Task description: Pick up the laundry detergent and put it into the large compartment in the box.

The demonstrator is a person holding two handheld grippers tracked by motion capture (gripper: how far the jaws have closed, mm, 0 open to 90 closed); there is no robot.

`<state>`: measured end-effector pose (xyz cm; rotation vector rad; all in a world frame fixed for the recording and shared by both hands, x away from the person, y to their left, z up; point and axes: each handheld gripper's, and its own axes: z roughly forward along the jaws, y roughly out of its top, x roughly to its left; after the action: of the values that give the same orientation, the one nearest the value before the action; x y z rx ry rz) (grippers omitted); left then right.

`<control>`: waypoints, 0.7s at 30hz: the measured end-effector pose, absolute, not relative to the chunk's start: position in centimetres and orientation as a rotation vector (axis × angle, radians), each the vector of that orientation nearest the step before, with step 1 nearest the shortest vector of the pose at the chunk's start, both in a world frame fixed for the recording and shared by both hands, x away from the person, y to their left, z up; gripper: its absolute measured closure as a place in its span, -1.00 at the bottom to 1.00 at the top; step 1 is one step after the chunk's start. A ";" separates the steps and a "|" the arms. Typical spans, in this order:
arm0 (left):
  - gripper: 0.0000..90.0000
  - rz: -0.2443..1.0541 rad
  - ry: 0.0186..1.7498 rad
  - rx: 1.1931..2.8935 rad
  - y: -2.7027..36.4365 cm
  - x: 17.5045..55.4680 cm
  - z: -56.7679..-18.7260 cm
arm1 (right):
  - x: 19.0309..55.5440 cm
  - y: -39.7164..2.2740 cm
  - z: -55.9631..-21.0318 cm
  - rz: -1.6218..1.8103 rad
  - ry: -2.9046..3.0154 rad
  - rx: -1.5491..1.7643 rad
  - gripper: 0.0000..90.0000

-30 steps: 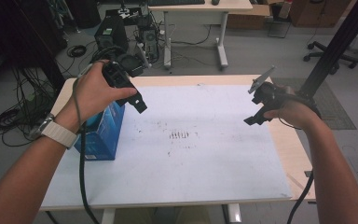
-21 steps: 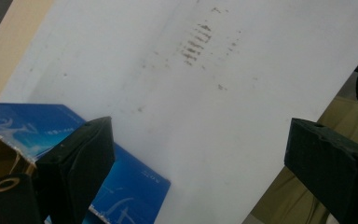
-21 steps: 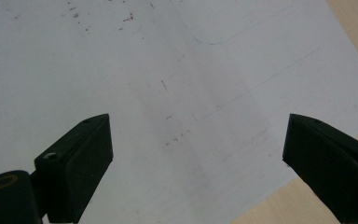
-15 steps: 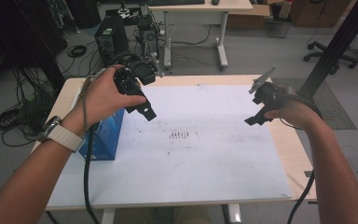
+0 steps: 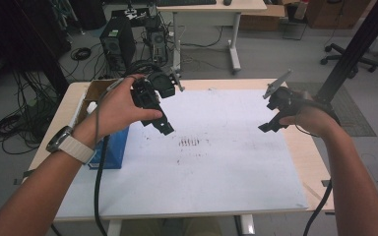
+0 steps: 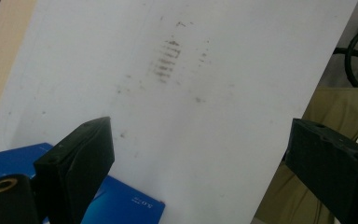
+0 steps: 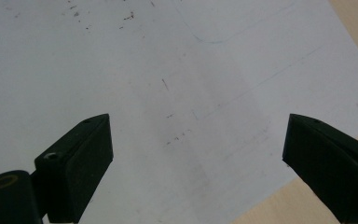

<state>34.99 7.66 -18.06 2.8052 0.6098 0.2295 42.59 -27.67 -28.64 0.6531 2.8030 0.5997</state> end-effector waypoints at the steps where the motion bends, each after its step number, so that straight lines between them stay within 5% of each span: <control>1: -0.82 0.229 0.609 2.805 7.6 35.0 -18.1 | 42.6 -27.7 -28.7 0.598 2.803 0.652 -0.81; 21: -0.81 0.241 0.606 2.797 7.6 34.8 -18.6 | 42.6 -27.3 -28.7 0.600 2.806 0.642 -0.81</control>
<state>34.77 7.62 -18.62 2.7970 0.6063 0.2412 42.59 -27.27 -28.74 0.6423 2.8057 0.6002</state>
